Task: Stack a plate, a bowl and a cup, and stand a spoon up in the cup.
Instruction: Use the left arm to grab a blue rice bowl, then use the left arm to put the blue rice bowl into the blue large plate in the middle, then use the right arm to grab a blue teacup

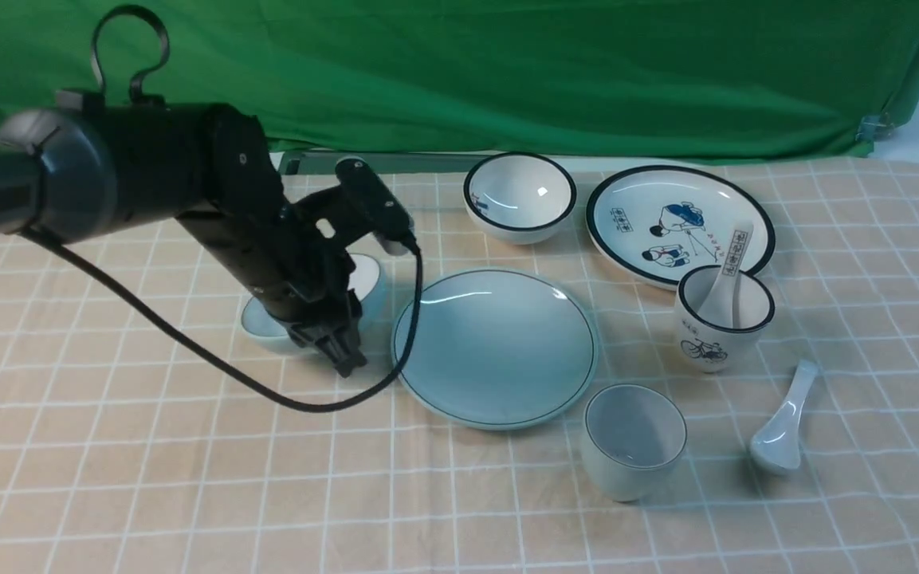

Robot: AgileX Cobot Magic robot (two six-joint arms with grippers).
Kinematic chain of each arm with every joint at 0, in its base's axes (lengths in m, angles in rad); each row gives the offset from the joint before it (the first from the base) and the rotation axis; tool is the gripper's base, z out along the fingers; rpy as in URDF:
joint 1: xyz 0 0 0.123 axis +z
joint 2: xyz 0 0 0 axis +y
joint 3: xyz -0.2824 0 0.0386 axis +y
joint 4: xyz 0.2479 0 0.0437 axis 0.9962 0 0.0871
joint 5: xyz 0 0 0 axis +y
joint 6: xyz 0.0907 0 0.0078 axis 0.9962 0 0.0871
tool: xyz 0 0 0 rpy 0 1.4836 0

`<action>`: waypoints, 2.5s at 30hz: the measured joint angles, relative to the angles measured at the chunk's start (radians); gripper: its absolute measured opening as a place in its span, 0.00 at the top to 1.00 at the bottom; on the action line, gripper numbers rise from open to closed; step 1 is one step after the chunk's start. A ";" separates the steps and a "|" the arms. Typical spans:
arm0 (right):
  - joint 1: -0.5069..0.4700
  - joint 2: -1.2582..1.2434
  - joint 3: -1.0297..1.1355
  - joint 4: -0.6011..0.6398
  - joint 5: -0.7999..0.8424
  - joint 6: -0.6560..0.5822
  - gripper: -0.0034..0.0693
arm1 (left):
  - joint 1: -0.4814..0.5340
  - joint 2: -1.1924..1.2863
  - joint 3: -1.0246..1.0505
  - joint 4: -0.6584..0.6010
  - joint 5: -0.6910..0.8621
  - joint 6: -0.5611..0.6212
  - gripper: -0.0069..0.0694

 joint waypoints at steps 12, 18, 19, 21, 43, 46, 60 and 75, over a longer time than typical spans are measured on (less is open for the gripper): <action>0.000 0.000 0.000 0.000 -0.002 0.000 0.76 | -0.299 0.120 -0.072 0.102 -0.135 -0.008 0.86; 0.000 0.000 0.000 0.019 0.007 0.000 0.76 | -0.307 0.168 -0.128 0.111 -0.167 -0.027 0.85; 0.000 0.000 0.000 0.024 0.008 0.000 0.76 | -0.307 0.170 -0.131 0.111 -0.167 -0.027 0.85; 0.000 0.000 0.000 0.032 0.008 0.000 0.75 | -0.307 0.172 -0.131 0.111 -0.155 -0.027 0.82; 0.000 0.529 -0.221 0.103 0.002 -0.097 0.54 | -0.307 -0.209 -0.086 0.103 0.120 -0.411 0.42; 0.000 0.642 -0.273 0.126 0.001 -0.112 0.51 | -0.307 -0.335 -0.017 0.087 0.094 -0.427 0.61; 0.060 1.146 -0.474 0.161 -0.084 -0.168 0.36 | -0.307 -1.165 0.693 -0.032 -0.391 -0.467 0.91; 0.076 1.161 -0.642 0.162 0.021 -0.162 0.84 | -0.307 -1.300 0.767 -0.040 -0.435 -0.468 0.91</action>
